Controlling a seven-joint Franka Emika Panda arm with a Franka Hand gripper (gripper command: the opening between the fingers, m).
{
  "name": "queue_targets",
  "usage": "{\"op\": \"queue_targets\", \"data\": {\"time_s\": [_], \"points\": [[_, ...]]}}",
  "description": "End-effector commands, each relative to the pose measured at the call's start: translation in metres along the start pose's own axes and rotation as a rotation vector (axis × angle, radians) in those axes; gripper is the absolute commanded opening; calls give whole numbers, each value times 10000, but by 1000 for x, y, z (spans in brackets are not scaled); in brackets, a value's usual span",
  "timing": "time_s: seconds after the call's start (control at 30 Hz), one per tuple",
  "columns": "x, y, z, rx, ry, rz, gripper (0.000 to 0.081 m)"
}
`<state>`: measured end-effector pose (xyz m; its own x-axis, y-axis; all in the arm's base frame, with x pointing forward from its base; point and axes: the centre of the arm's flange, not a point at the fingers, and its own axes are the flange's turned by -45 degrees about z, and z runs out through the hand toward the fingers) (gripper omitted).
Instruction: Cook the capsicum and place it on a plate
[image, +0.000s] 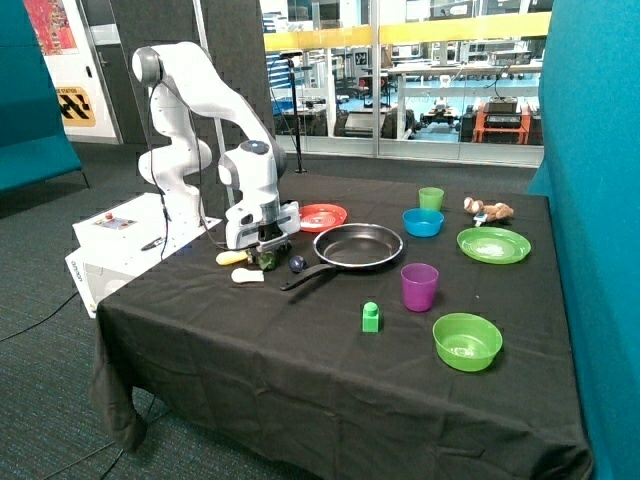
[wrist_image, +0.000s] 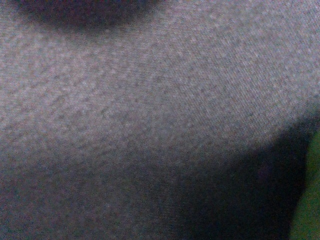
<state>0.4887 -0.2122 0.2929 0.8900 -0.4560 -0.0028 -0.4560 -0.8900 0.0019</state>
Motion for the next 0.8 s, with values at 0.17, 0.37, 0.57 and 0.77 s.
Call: {"op": "queue_targets", "data": {"time_s": [0.17, 0.37, 0.57, 0.77], "points": [[2, 9, 9, 19, 28, 37, 660], [8, 5, 9, 19, 28, -42, 658], [11, 3, 10, 19, 28, -54, 420], [12, 2, 12, 19, 28, -57, 10]]}}
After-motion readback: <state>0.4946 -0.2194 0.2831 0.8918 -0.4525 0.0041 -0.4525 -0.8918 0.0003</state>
